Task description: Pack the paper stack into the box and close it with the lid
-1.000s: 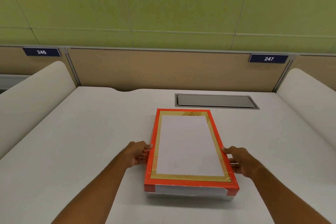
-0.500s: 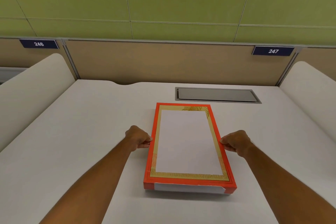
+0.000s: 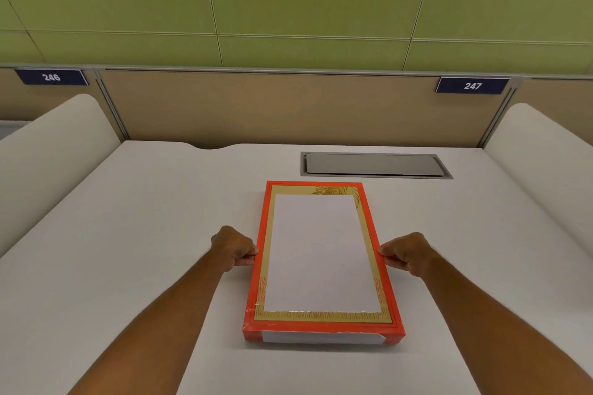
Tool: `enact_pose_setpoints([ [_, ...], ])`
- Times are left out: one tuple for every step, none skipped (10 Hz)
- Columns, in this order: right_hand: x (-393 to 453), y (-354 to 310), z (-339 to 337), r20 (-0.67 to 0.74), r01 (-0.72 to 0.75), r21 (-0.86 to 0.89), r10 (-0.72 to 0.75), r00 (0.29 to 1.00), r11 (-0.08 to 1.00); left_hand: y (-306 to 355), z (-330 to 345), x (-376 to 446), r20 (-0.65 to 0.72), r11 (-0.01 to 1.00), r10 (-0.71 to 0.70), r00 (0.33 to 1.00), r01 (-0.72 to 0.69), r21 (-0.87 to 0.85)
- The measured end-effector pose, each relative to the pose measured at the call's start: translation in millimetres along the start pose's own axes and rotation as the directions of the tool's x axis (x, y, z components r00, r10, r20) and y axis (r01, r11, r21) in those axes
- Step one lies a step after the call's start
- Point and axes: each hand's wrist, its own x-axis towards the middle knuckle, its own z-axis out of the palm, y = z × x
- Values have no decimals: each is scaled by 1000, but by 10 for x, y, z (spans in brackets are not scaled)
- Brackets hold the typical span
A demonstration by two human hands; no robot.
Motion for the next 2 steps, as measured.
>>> enact_pose_setpoints([
  [-3, 10, 47, -46, 69, -42, -71, 996, 997, 25, 42, -51, -35, 981, 94, 995, -86, 173],
  [-56, -18, 130, -138, 196, -150, -217, 966, 969, 88, 86, -136, -79, 929, 230, 970, -194, 316],
])
